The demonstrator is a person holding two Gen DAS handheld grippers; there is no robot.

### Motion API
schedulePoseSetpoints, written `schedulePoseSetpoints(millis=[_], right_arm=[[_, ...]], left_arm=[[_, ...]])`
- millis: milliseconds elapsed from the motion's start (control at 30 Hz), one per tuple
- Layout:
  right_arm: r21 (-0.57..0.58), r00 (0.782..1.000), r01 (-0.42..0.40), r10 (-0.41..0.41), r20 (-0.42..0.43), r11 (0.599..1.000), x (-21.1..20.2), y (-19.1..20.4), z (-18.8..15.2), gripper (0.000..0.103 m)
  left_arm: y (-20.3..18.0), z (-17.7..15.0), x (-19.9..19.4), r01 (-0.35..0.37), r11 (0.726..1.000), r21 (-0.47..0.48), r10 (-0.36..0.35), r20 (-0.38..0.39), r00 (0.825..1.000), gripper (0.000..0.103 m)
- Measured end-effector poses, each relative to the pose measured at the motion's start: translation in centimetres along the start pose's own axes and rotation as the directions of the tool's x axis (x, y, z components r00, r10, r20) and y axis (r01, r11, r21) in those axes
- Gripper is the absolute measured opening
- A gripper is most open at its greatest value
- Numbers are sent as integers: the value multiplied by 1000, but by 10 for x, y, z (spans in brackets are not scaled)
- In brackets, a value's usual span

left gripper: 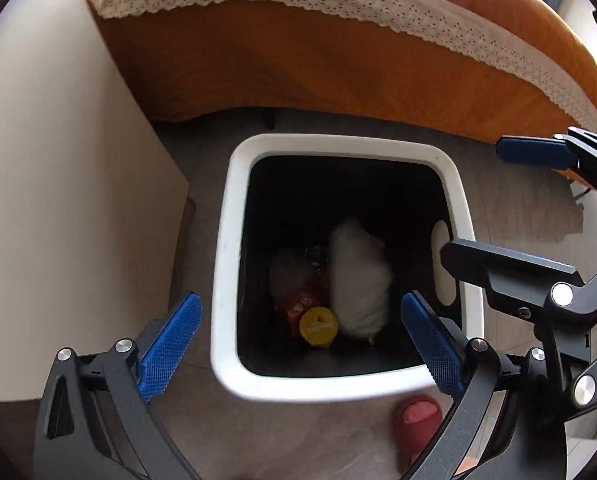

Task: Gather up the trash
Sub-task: 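Move both open tools back toward the desk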

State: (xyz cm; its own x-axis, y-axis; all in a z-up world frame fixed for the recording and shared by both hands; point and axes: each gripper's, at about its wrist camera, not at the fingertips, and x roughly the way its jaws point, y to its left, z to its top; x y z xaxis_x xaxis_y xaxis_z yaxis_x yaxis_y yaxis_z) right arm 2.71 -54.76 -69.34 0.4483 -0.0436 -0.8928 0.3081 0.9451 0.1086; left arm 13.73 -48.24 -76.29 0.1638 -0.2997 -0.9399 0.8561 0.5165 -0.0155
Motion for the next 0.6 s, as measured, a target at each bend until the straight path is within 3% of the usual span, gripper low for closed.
schedulePoseSetpoints(millis=[200, 367, 600], right_arm=[[-25, 1000, -6, 6, 3, 1000, -20, 12, 13, 99], [-46, 998, 17, -15, 58, 999, -66, 16, 43, 99], [-34, 986, 20, -14, 168, 999, -159, 21, 92, 99]], left_arm=[[9, 11, -22, 9, 1000, -26, -9, 14, 1000, 98], [8, 29, -66, -22, 1000, -21, 23, 44, 999, 98], [13, 71, -177, -39, 997, -62, 48, 161, 986, 98]])
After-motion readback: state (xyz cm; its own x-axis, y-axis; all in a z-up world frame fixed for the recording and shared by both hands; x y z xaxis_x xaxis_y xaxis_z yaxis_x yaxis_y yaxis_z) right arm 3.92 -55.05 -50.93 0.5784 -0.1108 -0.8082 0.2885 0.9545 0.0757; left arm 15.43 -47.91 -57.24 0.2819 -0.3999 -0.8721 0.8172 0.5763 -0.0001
